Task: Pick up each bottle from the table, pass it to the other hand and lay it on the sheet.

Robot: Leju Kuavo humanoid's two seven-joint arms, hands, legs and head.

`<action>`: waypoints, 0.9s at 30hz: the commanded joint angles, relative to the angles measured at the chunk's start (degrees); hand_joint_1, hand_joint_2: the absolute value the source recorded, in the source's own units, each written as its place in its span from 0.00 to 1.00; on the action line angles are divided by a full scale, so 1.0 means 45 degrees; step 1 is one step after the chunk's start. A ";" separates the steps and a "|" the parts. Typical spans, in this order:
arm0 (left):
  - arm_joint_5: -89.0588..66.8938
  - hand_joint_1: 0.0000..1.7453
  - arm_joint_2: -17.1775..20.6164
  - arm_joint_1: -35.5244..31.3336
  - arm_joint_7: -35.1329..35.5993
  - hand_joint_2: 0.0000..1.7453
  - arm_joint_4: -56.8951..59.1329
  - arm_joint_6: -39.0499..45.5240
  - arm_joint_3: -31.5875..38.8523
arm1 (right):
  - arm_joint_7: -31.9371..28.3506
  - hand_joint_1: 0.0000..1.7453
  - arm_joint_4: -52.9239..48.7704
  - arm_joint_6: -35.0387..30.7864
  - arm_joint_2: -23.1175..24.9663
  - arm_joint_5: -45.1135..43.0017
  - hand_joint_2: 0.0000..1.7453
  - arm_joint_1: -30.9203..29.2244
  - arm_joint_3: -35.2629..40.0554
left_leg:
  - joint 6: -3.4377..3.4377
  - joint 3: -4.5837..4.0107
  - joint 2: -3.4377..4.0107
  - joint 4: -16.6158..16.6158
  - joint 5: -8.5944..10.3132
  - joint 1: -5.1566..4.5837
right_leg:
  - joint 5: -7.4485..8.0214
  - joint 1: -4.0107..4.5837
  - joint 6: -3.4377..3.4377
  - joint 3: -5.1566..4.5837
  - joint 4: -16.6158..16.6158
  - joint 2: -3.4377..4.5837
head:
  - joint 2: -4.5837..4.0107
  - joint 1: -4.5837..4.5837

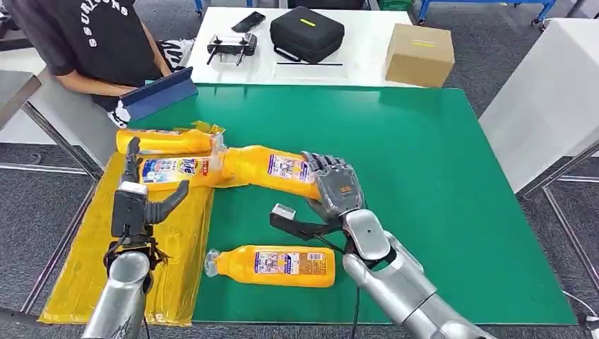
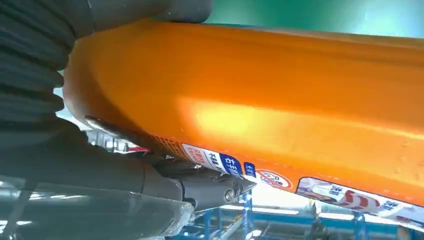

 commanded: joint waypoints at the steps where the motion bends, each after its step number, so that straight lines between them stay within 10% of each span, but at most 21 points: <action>1: 0.0108 0.00 0.0037 -0.0655 0.0193 1.00 0.0728 -0.0465 -0.0085 | -0.3528 1.00 0.0493 -0.2026 0.1118 -0.4081 1.00 0.0515 -0.2268 | -0.0062 0.0036 -0.0014 0.0001 -0.0014 0.0019 | -0.0018 0.0017 -0.0039 0.0044 -0.0004 -0.0020 | 0.0000 -0.0005; 10: 0.0032 0.00 -0.0045 -0.1801 0.1237 1.00 0.0362 -0.1655 -0.2490 | -0.8268 1.00 0.1520 -0.1297 0.2498 -1.0406 1.00 0.0744 -0.3875 | -0.0069 0.0026 -0.0028 0.0021 -0.0019 0.0023 | -0.0026 0.0021 -0.0044 0.0032 0.0012 -0.0033 | 0.0000 -0.0010; 27: 0.0249 0.00 -0.1068 -0.4522 0.2414 1.00 0.1520 -0.1868 -0.5988 | -1.0649 1.00 0.7754 -0.2211 0.3451 -1.1875 1.00 -0.2006 -0.4066 | -0.0036 -0.0008 -0.0026 0.0019 -0.0002 0.0016 | -0.0002 0.0015 -0.0019 0.0007 0.0006 -0.0027 | 0.0000 0.0000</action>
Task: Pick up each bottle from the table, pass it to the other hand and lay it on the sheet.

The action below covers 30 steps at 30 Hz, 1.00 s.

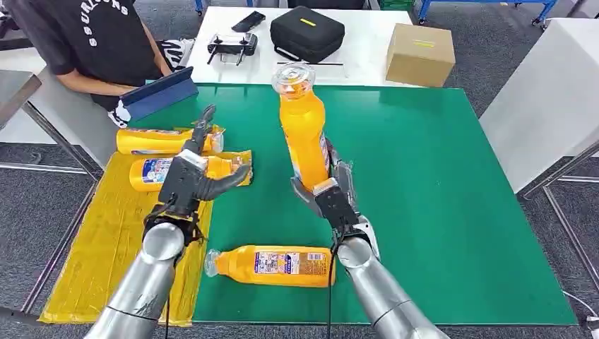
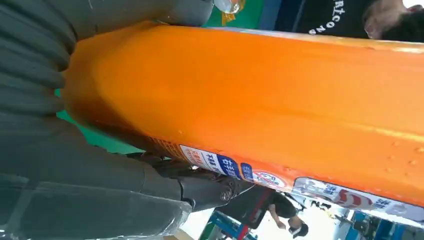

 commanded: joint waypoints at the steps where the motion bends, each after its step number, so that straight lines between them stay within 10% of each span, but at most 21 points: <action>1: 0.0265 0.00 -0.0548 -0.2371 0.0526 1.00 0.1803 0.0073 -0.2438 | -0.0939 1.00 0.5504 -0.1062 0.0827 0.0123 1.00 -0.2549 -0.0317 | -0.0058 0.0020 -0.0018 0.0025 -0.0013 0.0024 | -0.0014 0.0023 -0.0036 0.0035 0.0010 -0.0024 | 0.0000 0.0000; 19: 0.1144 0.00 -0.0667 -0.2508 0.0108 1.00 0.2835 0.0327 -0.2714 | -0.1293 1.00 0.7062 -0.3481 0.1749 0.1664 1.00 -0.3798 0.0955 | -0.0093 0.0063 0.0041 0.0029 -0.0046 0.0025 | -0.0037 0.0022 -0.0057 0.0060 0.0023 0.0025 | 0.0000 0.0000; 30: 0.2645 0.00 -0.0867 -0.2526 0.0572 1.00 0.3217 -0.0662 -0.2420 | -0.0971 1.00 0.3752 -0.3702 0.1817 0.4470 1.00 -0.3118 -0.0343 | -0.0053 -0.0013 0.0011 0.0013 -0.0012 0.0010 | -0.0015 0.0007 -0.0032 -0.0007 0.0018 0.0003 | 0.0000 0.0000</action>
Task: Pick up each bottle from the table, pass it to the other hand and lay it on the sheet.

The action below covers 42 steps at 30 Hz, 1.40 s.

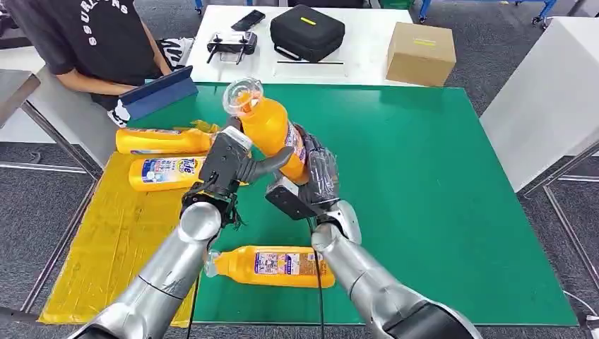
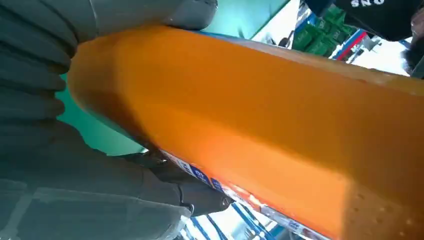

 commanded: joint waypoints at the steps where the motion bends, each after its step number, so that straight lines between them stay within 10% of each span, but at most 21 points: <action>1: 0.1473 0.00 0.0031 -0.0587 0.0552 1.00 0.1434 -0.1210 -0.0150 | 0.0367 1.00 -0.2354 0.0043 0.0219 0.1017 1.00 0.0070 -0.0217 | -0.0063 0.0034 0.0008 0.0016 -0.0024 0.0014 | -0.0023 0.0013 -0.0041 0.0034 0.0015 0.0002 | 0.0000 0.0000; 19: 0.4191 0.00 -0.0127 -0.1108 0.0840 1.00 0.3111 -0.2253 0.0455 | 0.0920 1.00 -0.2175 0.0043 0.0219 0.0797 1.00 0.0038 -0.0267 | -0.0059 0.0042 0.0010 0.0009 -0.0019 0.0016 | -0.0017 0.0014 -0.0038 0.0040 0.0004 0.0001 | 0.0000 0.0000; 42: 0.5428 0.00 0.0300 -0.1142 0.0339 1.00 0.3018 -0.1236 0.0753 | 0.2155 1.00 0.0542 0.0043 0.0219 -0.1853 1.00 -0.0380 0.5441 | -0.0048 0.0031 0.0012 -0.0005 -0.0013 0.0019 | -0.0011 0.0015 -0.0032 0.0035 -0.0008 0.0003 | 0.0000 -0.0005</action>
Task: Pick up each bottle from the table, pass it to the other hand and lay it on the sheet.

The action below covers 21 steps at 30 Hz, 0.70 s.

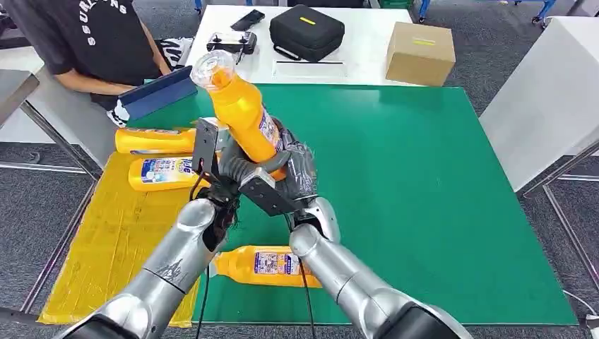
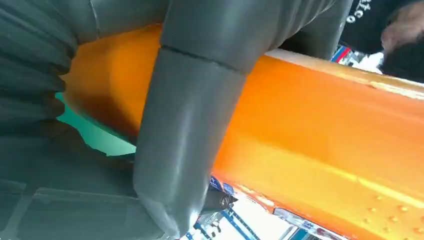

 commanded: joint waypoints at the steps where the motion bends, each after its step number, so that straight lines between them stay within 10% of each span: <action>1: -0.0154 0.00 0.0442 -0.0675 -0.0025 1.00 0.0558 0.0385 0.0295 | -0.0162 1.00 0.1680 0.0019 -0.0107 0.0137 1.00 -0.0210 0.2378 | -0.0060 0.0057 0.0003 0.0001 -0.0022 0.0022 | -0.0019 0.0020 -0.0039 0.0062 -0.0009 -0.0002 | 0.0000 -0.0005; 21: -0.0736 0.00 0.1226 -0.0413 -0.0131 1.00 -0.1626 0.1126 0.1487 | -0.0187 1.00 0.1933 0.0019 -0.0107 0.2380 1.00 0.0457 0.0222 | -0.0069 0.0055 0.0000 0.0011 -0.0028 0.0031 | -0.0027 0.0028 -0.0045 0.0062 0.0000 -0.0007 | 0.0000 -0.0005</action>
